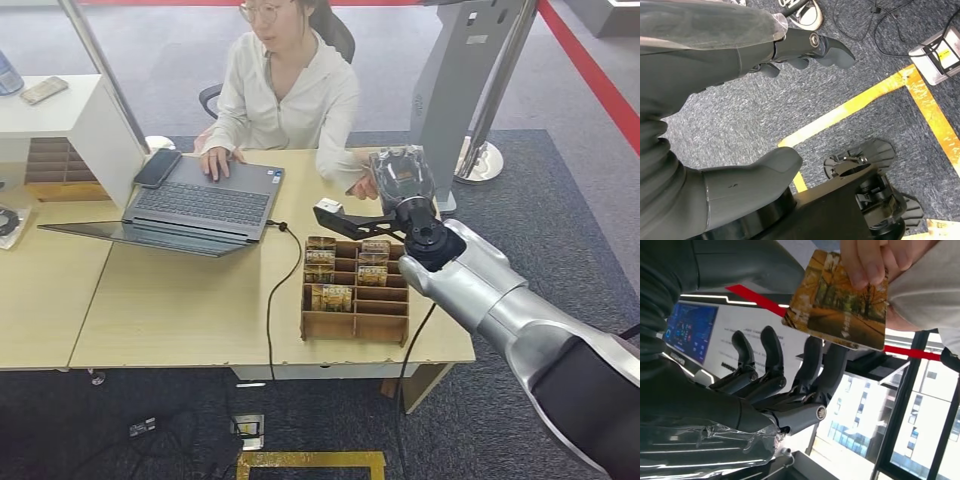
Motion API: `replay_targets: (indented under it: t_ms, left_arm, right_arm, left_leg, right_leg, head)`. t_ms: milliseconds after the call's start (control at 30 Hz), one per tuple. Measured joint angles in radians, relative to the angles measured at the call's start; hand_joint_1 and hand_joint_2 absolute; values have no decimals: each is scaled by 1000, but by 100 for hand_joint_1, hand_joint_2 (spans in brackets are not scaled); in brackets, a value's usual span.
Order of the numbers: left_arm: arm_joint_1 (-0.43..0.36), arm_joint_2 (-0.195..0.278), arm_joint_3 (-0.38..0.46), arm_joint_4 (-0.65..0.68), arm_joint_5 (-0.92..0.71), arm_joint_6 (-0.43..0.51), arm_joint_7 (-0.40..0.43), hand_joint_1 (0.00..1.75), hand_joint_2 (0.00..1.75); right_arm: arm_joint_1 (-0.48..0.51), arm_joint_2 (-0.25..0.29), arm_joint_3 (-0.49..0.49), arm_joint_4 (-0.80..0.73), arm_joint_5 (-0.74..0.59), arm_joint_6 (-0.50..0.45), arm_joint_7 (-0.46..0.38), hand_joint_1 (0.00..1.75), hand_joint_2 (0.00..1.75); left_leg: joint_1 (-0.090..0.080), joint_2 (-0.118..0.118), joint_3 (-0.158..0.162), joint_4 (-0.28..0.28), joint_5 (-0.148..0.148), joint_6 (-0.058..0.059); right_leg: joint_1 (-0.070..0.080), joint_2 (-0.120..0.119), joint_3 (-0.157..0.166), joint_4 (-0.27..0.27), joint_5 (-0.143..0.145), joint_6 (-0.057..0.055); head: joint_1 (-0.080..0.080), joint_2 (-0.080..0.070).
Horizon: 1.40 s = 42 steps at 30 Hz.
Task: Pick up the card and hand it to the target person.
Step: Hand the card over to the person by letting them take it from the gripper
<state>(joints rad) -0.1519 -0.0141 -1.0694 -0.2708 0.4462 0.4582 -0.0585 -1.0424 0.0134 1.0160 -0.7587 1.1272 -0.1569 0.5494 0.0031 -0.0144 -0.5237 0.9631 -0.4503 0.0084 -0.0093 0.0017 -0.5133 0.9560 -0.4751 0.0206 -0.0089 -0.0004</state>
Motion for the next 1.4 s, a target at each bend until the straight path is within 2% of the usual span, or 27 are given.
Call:
replay_targets:
  t_ms: [233,367,500,667,800,933,1033,1133,1233,1300,1400]
  left_arm:
    - [2,0,-6,0,17,7,-8,0,175]
    - [15,1,-6,1,45,23,-31,0,175]
    - [34,5,-6,2,73,34,-59,0,175]
    - [56,10,-4,7,106,42,-89,0,175]
    - [69,15,-3,11,121,42,-95,0,175]
    - [72,18,-2,16,127,43,-95,0,175]
    - [72,20,0,17,128,46,-95,0,175]
    - [73,21,1,18,129,50,-95,0,175]
    - [72,22,1,19,132,54,-97,0,175]
    - [70,22,1,19,137,57,-98,0,175]
    - [70,22,1,19,146,63,-93,0,175]
  right_arm:
    - [10,-20,-4,9,-23,-33,-29,0,175]
    - [57,-74,-17,-92,-37,-10,-29,0,175]
    - [141,-153,-51,-268,-85,16,-47,0,175]
    - [307,-261,-130,-531,-246,-17,-163,0,175]
    - [495,-336,-223,-737,-270,-51,-232,0,175]
    - [663,-384,-319,-902,-273,-78,-287,0,175]
    - [759,-408,-392,-1004,-330,-132,-338,0,175]
    - [881,-413,-464,-1068,-517,-231,-459,0,175]
    - [973,-408,-523,-1095,-828,-282,-667,0,175]
    - [1025,-393,-553,-1094,-1093,-239,-838,0,175]
    - [1081,-358,-587,-1078,-1480,-83,-1064,0,175]
  left_leg:
    - [0,1,0,0,0,0]
    - [0,2,1,1,0,0]
    - [0,2,1,1,0,0]
    - [0,2,1,1,-1,0]
    - [0,2,1,1,-1,0]
    - [0,2,0,0,-1,0]
    - [0,2,0,0,-1,0]
    - [0,1,0,0,-1,0]
    - [0,2,-1,0,-1,0]
    - [0,2,-1,-1,-1,0]
    - [0,2,-1,-1,-1,0]
  right_leg:
    - [0,1,-1,0,0,0]
    - [0,2,-1,0,0,0]
    - [0,2,-2,0,0,0]
    - [0,2,-2,-1,0,0]
    - [0,1,-1,-1,0,0]
    - [0,1,-2,-1,0,0]
    - [0,1,-2,-1,0,0]
    - [0,0,-1,-1,0,0]
    - [0,1,-2,-1,0,0]
    - [0,1,-2,-1,0,0]
    - [0,1,-2,-1,0,-1]
  head:
    - [0,0]
    - [-1,0]
    - [0,0]
    - [1,0]
    - [2,0]
    - [1,0]
    - [0,0]
    - [1,0]
    - [1,0]
    - [2,0]
    - [1,0]
